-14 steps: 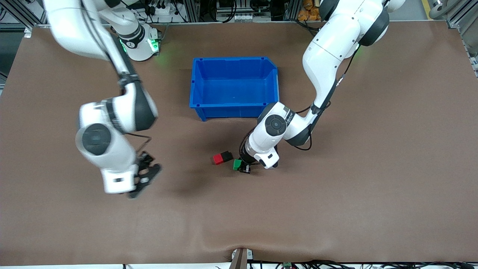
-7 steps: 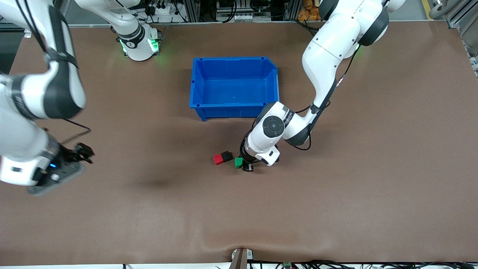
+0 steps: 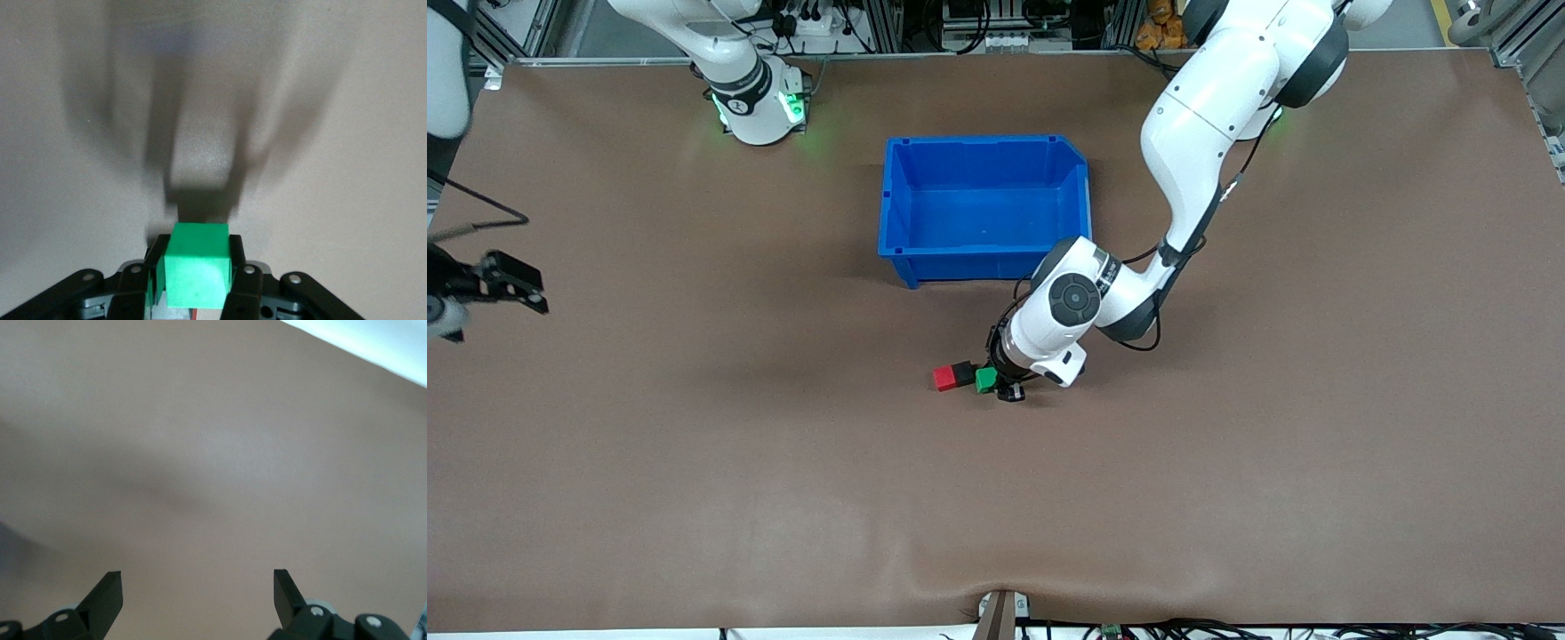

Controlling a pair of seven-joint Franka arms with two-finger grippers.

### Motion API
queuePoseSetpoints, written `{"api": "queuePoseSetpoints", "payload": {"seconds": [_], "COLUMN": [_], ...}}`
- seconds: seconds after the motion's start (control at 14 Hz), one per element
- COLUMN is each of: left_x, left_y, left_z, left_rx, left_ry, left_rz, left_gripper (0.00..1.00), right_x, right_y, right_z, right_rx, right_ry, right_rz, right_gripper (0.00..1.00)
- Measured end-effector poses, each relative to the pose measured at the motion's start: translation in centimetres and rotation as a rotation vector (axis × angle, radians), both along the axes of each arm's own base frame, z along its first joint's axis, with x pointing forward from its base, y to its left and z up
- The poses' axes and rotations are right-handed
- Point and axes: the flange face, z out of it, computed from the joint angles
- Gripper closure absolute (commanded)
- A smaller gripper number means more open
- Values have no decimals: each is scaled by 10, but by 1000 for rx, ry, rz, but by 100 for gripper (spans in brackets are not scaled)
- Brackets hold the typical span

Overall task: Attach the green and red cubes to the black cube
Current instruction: 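Open the right gripper and withdraw it to the rest pose, then push the green cube against the black cube with the left gripper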

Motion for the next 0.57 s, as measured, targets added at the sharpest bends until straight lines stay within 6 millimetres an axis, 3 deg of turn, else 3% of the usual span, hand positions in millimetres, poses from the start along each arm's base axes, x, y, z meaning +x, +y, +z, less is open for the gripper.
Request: {"api": "queuePoseSetpoints", "payload": {"seconds": [0.29, 0.57], "left_x": [-1, -14], "left_y": [0, -11], "left_z": [-2, -9], "left_rx": [4, 13], "left_ry": [11, 23], "left_rz": [-1, -23], "left_gripper": [100, 100], "right_x": [-44, -61], "right_y": [-15, -14], "right_z": [25, 32], "right_rx": [51, 125], "right_ry": [43, 99], "right_rz": [-177, -358], "right_gripper": [0, 0]}}
